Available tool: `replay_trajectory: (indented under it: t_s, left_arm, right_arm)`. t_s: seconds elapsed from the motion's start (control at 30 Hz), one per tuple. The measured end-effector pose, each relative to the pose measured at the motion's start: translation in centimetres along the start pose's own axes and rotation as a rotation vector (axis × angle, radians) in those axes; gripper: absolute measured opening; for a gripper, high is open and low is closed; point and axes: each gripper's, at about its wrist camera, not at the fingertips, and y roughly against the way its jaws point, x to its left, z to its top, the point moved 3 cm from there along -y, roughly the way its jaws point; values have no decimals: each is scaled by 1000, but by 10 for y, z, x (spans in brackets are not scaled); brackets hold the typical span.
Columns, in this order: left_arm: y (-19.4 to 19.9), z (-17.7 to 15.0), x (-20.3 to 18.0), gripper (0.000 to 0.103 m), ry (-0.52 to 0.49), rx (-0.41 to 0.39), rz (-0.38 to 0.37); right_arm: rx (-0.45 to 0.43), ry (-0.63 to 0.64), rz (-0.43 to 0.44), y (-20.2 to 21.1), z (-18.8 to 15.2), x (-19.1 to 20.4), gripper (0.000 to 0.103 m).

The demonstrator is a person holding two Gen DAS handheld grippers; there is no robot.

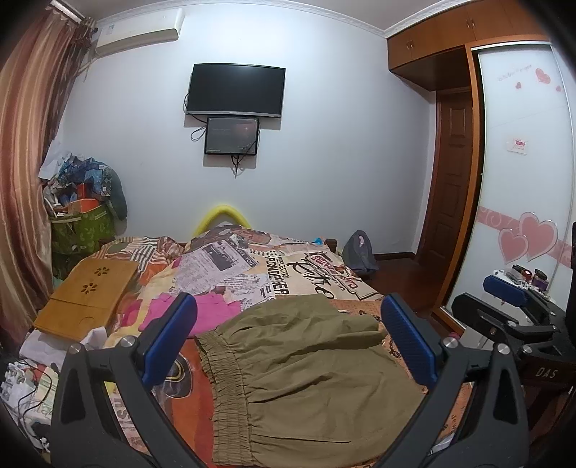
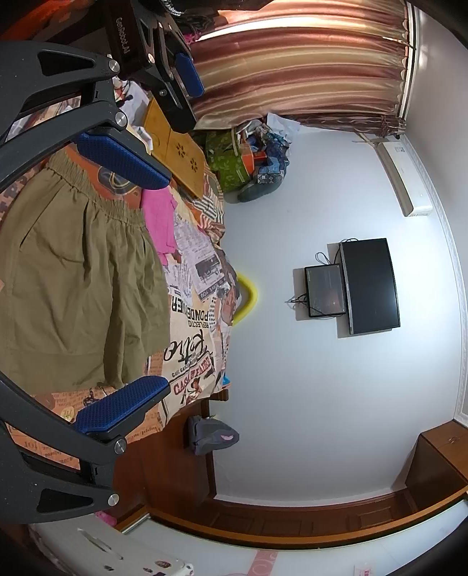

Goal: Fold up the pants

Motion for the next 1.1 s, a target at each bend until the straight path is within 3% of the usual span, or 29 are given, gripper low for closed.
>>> replay_trajectory:
  t_s: [1.1]
  left_arm:
    - [-5,-5,4,103,-1,-5,3]
  right_arm:
    - [5,-1,6,-5,-1,3,103]
